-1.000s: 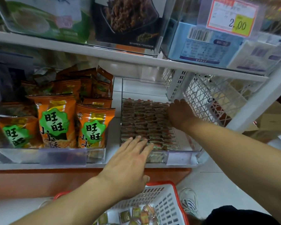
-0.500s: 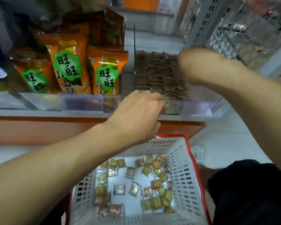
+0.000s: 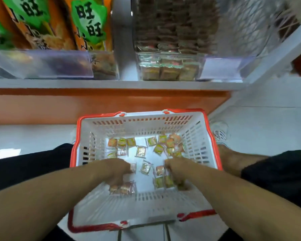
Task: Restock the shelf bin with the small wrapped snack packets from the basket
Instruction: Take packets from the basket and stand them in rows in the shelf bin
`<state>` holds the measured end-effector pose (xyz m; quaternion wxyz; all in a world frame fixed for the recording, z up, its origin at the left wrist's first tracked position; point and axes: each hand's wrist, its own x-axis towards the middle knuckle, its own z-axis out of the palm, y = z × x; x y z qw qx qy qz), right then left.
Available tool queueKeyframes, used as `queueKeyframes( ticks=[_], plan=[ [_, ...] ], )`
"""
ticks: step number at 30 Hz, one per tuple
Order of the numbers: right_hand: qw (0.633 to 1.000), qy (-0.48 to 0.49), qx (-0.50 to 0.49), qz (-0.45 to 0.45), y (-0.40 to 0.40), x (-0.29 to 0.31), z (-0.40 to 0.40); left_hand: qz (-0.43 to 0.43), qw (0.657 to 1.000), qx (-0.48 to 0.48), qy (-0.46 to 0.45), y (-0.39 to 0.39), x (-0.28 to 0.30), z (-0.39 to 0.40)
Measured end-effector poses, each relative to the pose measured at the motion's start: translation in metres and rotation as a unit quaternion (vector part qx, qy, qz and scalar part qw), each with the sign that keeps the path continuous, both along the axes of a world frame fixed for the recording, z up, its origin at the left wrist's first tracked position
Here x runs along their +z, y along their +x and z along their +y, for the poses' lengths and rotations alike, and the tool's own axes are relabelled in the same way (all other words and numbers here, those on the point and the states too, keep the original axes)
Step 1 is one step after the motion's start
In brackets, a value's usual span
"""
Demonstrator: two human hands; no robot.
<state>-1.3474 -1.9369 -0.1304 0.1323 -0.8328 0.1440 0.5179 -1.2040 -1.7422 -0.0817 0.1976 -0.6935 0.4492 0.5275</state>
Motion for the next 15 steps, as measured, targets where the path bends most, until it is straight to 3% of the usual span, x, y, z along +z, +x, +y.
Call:
queueKeyframes(
  ticks=[3,7,12,15],
  plan=[
    [0.995,-0.005,-0.029,-0.094,-0.035,-0.039,0.003,0.023,0.998,0.053,0.018,-0.007,-0.044,0.016],
    [0.990,0.071,-0.104,-0.056,-0.029,-0.069,0.021,0.026,0.995,0.090,-0.027,-0.018,-0.089,0.021],
    [0.997,0.071,-0.001,-0.043,-0.026,-0.092,0.035,0.027,0.998,0.055,-0.027,-0.044,-0.124,0.023],
    [0.996,0.074,0.032,-0.027,-0.021,-0.094,0.034,0.009,0.996,0.086,-0.033,-0.052,-0.131,0.023]
  ],
)
